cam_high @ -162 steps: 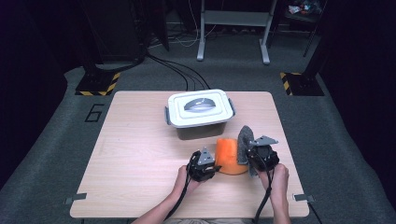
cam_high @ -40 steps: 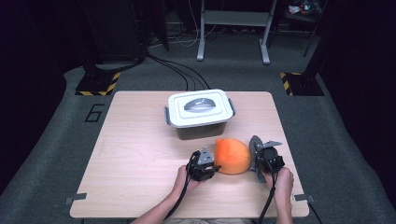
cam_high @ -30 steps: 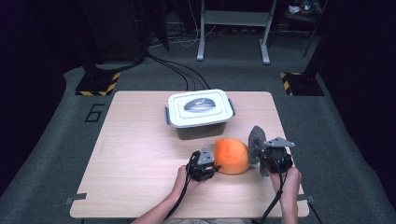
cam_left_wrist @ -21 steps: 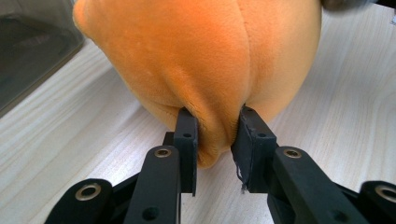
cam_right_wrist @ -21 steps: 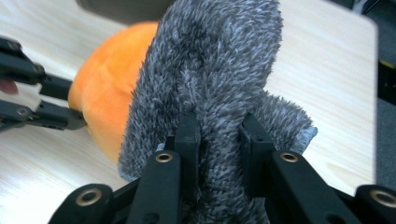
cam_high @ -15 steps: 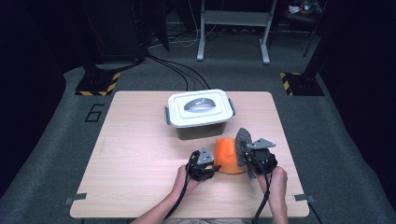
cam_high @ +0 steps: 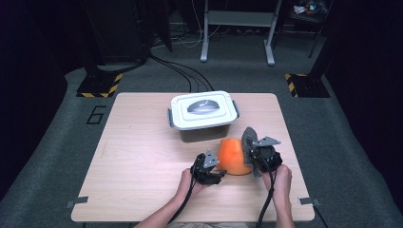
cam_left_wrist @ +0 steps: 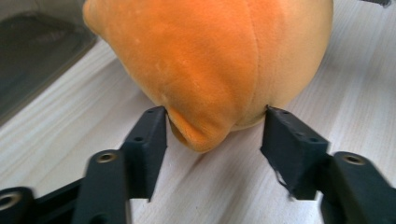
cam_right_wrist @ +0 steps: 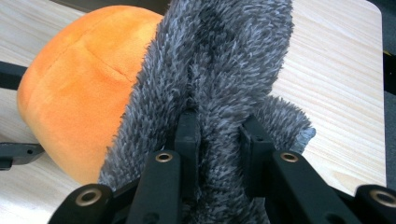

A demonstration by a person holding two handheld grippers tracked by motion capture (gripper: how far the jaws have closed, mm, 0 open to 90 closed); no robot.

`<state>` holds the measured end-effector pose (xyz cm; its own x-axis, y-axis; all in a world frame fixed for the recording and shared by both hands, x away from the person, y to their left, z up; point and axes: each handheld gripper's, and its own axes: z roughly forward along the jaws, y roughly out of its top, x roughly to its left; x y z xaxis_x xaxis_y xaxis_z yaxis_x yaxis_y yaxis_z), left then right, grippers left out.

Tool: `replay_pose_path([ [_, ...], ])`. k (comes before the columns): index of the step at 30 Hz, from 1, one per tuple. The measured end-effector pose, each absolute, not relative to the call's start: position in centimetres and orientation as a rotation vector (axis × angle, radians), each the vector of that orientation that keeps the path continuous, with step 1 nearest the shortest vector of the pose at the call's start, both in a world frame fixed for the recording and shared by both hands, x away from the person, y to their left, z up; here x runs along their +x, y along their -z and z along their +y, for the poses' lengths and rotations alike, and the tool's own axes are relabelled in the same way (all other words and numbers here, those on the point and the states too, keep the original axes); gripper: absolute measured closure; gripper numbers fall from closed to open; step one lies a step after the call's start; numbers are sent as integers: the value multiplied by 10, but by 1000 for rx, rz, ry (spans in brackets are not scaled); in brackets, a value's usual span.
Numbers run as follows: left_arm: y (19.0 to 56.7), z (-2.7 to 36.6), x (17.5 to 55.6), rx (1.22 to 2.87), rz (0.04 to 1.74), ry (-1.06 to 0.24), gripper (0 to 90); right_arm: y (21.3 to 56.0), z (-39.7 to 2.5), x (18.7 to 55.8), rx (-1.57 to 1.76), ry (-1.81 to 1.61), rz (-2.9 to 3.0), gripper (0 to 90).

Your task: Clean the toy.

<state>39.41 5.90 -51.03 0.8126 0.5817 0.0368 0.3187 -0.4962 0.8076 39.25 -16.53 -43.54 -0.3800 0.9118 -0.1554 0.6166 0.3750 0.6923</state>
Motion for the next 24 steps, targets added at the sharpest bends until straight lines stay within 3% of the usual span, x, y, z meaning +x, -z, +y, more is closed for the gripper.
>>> replay_pose_path([
  [6, 509, 55, 392, 2141, 601, -443, 587, 436, -167, 393, 1311, -735, 2112, 725],
  [12, 506, 58, 392, 2116, 595, -370, 727, 434, -172, 390, 1314, -761, 2095, 723],
  [24, 489, 61, 385, 2077, 598, -228, 746, 401, -170, 367, 1231, -891, 2115, 721],
])
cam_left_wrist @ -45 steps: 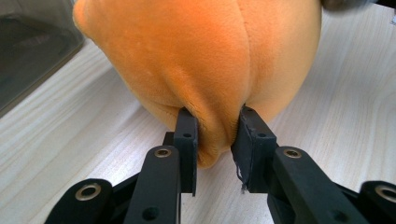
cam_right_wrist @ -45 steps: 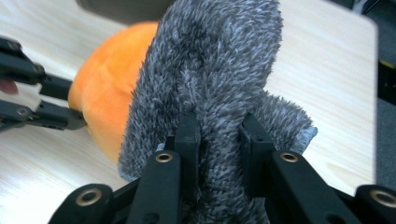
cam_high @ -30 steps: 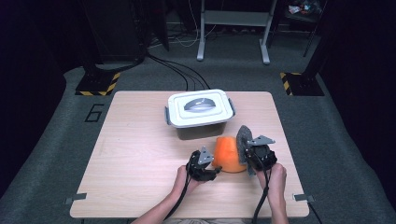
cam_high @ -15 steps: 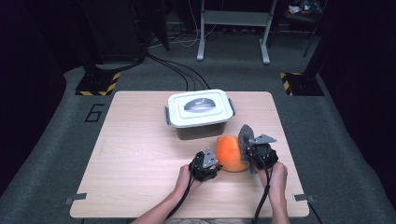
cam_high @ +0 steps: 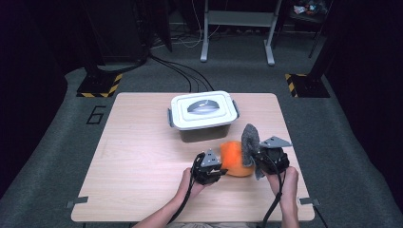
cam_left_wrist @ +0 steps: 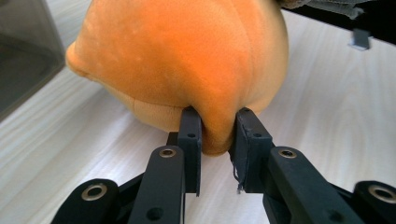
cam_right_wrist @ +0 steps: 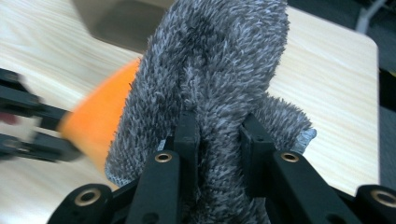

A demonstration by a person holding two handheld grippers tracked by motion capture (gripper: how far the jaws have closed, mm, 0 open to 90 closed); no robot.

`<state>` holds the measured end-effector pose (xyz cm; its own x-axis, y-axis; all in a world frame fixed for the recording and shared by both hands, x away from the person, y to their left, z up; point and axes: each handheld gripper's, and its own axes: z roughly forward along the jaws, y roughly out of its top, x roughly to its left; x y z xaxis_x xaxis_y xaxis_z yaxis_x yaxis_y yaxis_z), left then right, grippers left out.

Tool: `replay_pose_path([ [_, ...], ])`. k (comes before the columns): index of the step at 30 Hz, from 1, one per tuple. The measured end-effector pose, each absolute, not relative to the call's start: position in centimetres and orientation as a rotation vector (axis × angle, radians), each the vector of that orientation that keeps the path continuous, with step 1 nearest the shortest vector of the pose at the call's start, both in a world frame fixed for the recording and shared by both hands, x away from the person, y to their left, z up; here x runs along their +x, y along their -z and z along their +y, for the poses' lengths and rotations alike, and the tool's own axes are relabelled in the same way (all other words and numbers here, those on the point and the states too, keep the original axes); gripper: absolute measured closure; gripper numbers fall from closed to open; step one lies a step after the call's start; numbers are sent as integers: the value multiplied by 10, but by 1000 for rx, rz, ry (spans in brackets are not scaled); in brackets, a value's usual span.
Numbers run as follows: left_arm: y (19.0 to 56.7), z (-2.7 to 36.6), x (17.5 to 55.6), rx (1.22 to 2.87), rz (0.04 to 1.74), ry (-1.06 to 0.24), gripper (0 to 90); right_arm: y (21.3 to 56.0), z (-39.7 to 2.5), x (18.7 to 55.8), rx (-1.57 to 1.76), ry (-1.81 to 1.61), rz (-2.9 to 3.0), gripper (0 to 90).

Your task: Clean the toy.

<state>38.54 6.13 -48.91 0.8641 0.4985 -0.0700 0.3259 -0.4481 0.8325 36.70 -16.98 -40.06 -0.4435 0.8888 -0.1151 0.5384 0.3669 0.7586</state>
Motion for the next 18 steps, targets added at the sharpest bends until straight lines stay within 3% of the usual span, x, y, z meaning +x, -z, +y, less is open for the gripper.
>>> replay_pose_path([
  [9, 491, 58, 384, 2112, 587, -243, 738, 416, -136, 375, 1162, -846, 2200, 722],
  [18, 492, 58, 385, 2094, 591, -254, 739, 421, -133, 377, 1130, -753, 2157, 727],
])
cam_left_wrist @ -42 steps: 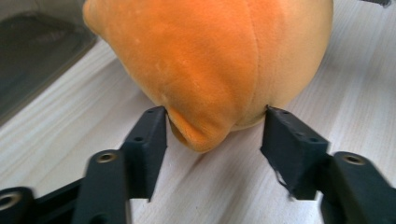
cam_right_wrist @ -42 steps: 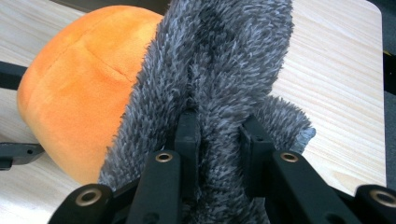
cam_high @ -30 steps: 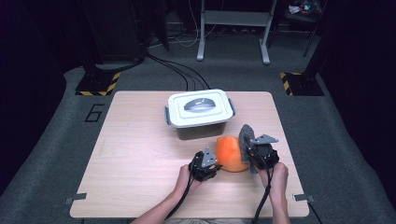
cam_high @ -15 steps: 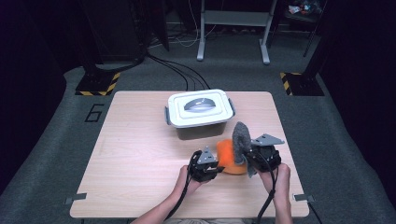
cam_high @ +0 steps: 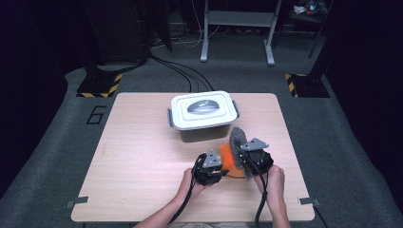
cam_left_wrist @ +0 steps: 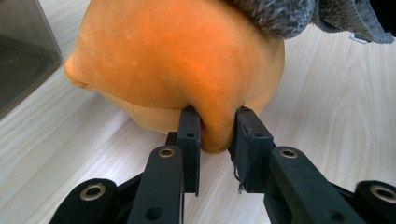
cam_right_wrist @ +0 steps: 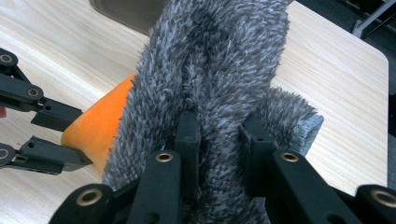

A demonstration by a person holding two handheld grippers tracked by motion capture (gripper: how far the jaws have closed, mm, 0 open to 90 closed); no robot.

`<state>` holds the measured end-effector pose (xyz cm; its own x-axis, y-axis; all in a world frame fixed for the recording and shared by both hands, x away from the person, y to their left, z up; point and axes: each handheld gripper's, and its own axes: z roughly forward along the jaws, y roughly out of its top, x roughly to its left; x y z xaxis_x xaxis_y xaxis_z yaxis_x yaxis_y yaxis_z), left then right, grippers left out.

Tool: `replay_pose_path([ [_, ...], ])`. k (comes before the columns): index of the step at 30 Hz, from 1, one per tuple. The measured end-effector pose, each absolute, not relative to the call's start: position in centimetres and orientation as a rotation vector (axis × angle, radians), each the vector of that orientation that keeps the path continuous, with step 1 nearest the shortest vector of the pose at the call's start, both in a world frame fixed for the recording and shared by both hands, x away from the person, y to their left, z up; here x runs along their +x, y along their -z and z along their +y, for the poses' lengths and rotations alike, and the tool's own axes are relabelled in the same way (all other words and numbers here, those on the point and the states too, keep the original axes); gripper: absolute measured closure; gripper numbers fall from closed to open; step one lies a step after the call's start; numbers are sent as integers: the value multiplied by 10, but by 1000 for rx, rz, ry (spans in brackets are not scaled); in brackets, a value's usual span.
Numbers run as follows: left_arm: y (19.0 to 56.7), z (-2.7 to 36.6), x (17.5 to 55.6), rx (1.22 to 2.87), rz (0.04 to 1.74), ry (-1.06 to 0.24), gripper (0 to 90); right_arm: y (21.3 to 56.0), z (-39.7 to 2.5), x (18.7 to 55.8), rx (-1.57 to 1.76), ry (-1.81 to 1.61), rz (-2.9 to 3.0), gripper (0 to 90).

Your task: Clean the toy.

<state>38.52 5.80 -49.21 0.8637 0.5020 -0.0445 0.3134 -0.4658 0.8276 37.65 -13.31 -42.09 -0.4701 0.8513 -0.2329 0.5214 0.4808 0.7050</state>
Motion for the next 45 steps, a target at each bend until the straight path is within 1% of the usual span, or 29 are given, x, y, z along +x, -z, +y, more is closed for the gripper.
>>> replay_pose_path([
  [8, 494, 59, 385, 2082, 594, -246, 738, 422, -147, 376, 1173, -732, 2132, 726],
  [19, 496, 60, 386, 2083, 595, -248, 734, 433, -171, 380, 1279, -718, 2094, 724],
  [31, 497, 61, 387, 2086, 595, -254, 732, 456, -194, 392, 1408, -697, 2090, 723],
  [40, 497, 62, 387, 2090, 597, -245, 730, 486, -206, 406, 1485, -619, 2134, 718],
  [42, 498, 62, 388, 2089, 601, -247, 730, 490, -207, 407, 1499, -616, 2149, 718],
  [45, 498, 62, 388, 2091, 603, -247, 731, 486, -208, 405, 1502, -620, 2135, 717],
])
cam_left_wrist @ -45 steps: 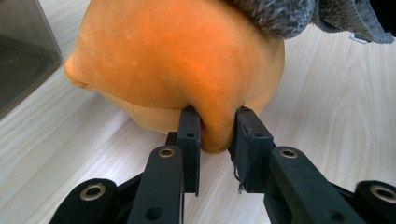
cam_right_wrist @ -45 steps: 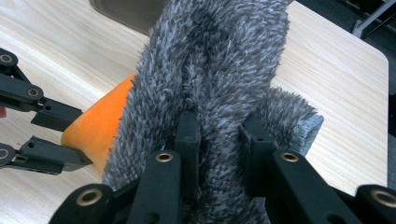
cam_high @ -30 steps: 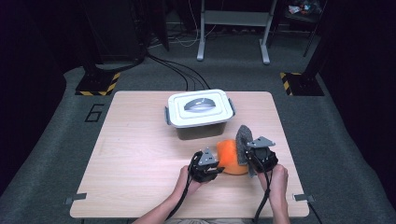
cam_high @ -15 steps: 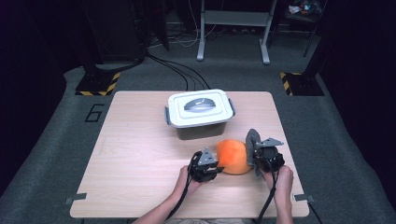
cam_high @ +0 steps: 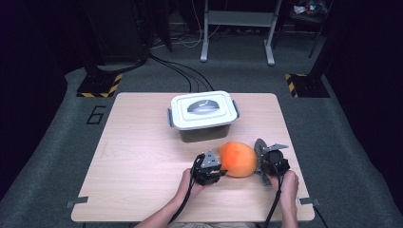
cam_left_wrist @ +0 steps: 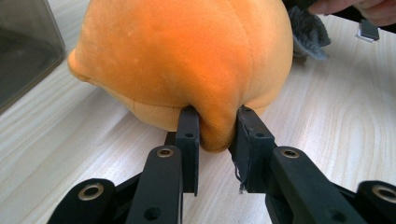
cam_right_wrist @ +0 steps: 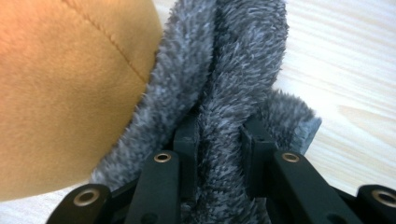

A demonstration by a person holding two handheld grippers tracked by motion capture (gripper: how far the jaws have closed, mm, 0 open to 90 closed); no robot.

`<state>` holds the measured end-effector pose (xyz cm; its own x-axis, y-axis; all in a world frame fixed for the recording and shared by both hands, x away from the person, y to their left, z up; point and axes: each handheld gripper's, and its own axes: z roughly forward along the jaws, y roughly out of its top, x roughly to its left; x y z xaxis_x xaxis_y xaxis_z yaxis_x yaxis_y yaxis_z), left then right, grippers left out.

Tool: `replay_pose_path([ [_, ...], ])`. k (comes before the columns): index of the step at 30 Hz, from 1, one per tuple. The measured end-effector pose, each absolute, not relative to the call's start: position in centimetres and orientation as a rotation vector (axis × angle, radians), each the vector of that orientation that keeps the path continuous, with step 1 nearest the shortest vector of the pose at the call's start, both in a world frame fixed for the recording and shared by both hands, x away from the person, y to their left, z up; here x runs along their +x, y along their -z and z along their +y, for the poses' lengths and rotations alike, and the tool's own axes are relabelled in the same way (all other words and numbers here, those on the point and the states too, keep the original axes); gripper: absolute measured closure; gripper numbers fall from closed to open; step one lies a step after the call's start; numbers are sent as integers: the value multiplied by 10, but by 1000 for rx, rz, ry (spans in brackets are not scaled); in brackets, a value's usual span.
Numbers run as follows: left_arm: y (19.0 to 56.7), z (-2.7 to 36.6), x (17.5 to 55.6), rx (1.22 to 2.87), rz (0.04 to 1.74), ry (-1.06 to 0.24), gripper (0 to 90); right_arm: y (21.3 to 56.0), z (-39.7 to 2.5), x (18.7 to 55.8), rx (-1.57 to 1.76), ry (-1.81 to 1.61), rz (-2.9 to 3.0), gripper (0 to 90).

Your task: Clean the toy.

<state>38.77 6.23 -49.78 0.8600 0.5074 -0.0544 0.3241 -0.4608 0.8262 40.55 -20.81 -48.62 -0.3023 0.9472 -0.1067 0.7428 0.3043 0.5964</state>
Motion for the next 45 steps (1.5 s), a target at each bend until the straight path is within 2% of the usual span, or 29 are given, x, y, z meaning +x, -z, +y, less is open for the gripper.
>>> replay_pose_path([
  [10, 499, 63, 388, 2092, 608, -251, 731, 441, -207, 386, 1416, -773, 2053, 723],
  [22, 498, 62, 389, 2090, 608, -258, 732, 397, -168, 369, 1190, -995, 2121, 722],
  [27, 498, 62, 388, 2096, 596, -249, 731, 396, -143, 372, 1104, -1001, 2173, 718],
  [33, 498, 61, 388, 2099, 602, -267, 731, 411, -120, 378, 1085, -895, 2222, 721],
  [45, 497, 61, 388, 2104, 588, -267, 732, 412, -130, 379, 1115, -840, 2185, 722],
])
